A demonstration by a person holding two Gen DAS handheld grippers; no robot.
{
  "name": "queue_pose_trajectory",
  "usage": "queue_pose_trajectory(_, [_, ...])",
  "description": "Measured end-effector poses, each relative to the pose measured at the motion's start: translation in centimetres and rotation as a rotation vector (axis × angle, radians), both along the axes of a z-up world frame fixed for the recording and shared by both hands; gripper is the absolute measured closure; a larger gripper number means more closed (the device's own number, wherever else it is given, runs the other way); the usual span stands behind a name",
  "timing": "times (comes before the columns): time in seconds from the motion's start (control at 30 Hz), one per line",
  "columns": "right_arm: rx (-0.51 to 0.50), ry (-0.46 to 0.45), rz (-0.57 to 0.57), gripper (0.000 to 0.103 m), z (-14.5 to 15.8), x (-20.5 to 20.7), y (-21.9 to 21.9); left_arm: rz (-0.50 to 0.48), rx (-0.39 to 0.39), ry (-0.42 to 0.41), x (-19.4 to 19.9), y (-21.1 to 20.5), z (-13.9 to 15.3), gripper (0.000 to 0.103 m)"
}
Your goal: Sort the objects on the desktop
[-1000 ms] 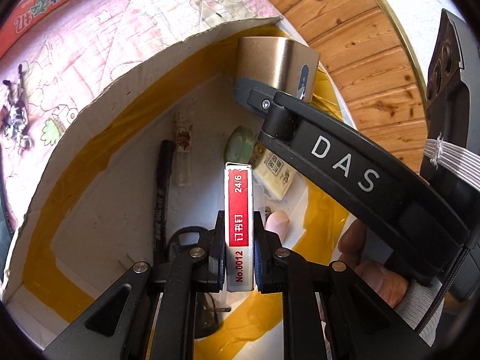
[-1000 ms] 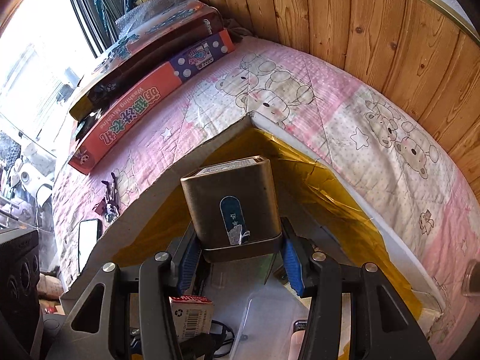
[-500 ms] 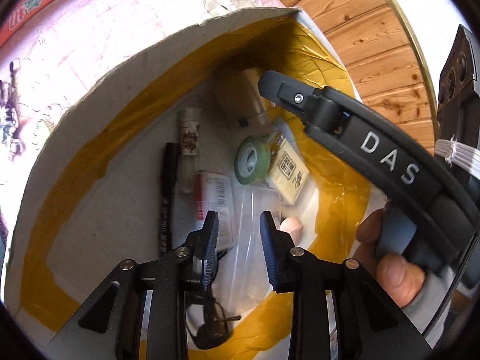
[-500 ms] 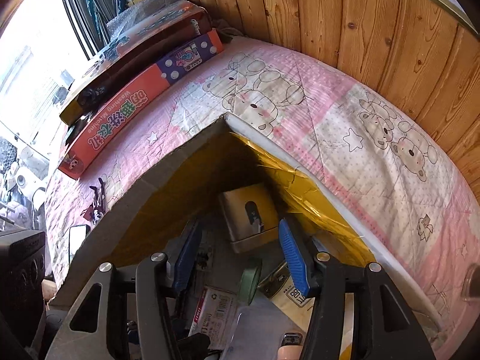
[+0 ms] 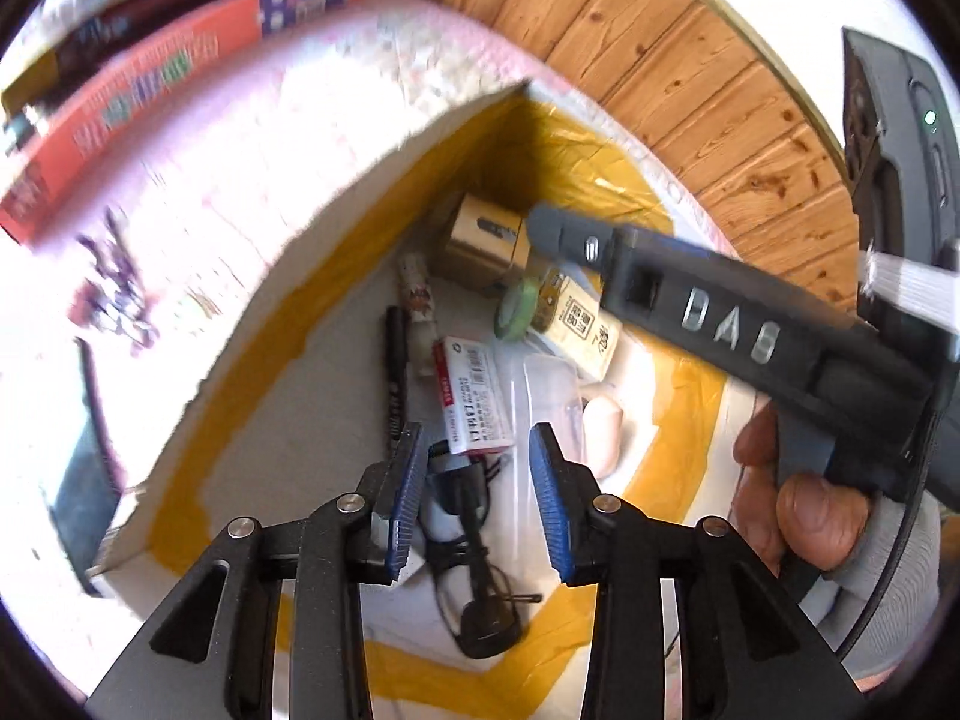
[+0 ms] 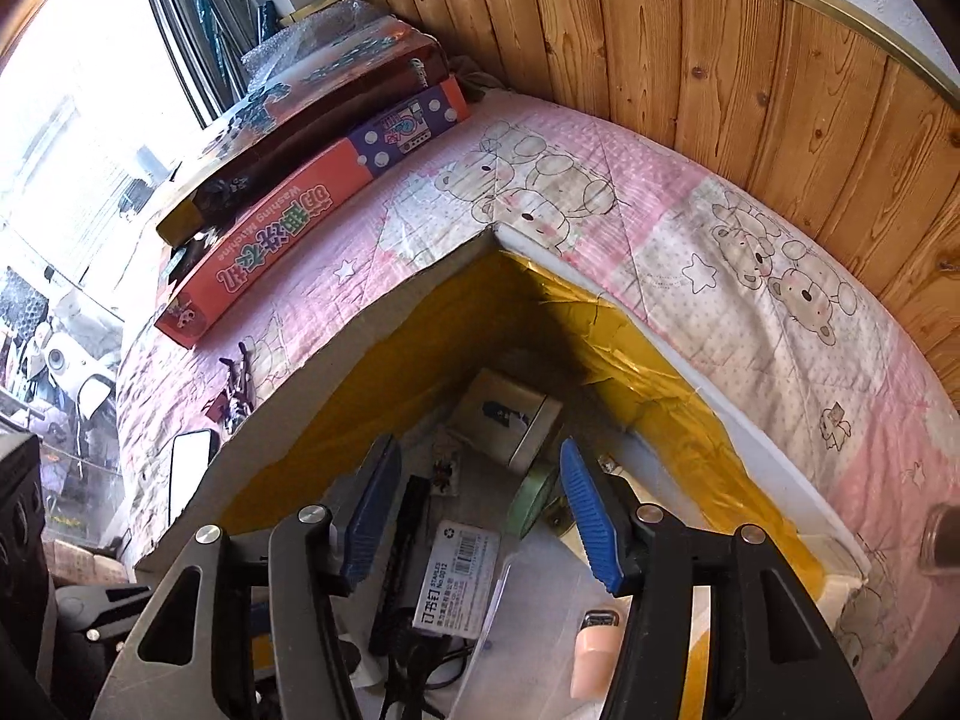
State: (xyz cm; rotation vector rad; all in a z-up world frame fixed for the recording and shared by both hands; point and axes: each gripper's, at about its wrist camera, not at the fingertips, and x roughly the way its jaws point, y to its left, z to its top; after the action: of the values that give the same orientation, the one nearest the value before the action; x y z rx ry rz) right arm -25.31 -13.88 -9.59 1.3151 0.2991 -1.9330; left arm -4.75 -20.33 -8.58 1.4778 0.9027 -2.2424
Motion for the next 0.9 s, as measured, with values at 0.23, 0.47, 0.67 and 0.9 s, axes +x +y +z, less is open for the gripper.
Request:
queue_pose_trajectory(0.23, [-0.018, 0.064, 0.009, 0.042, 2.6, 4.0, 3.3, -0.020, -0.063, 0.054, 2.0, 0.9, 3.2, 0.063])
queue_pose_trajectory(0.47, [-0.061, 0.115, -0.037, 0.042, 5.3, 7.4, 7.5, -0.074, -0.107, 0.065, 3.7, 3.0, 4.6, 0.052])
queue_pose_trajectory(0.67, [-0.061, 0.179, -0.054, 0.041, 7.7, 9.6, 10.0, -0.107, -0.184, 0.081, 5.6, 4.1, 6.5, 0.045])
queue_pose_trajectory(0.9, [0.038, 0.195, 0.005, 0.041, 6.3, 12.4, 11.4, -0.112, -0.225, 0.092, 7.7, 4.4, 7.1, 0.044])
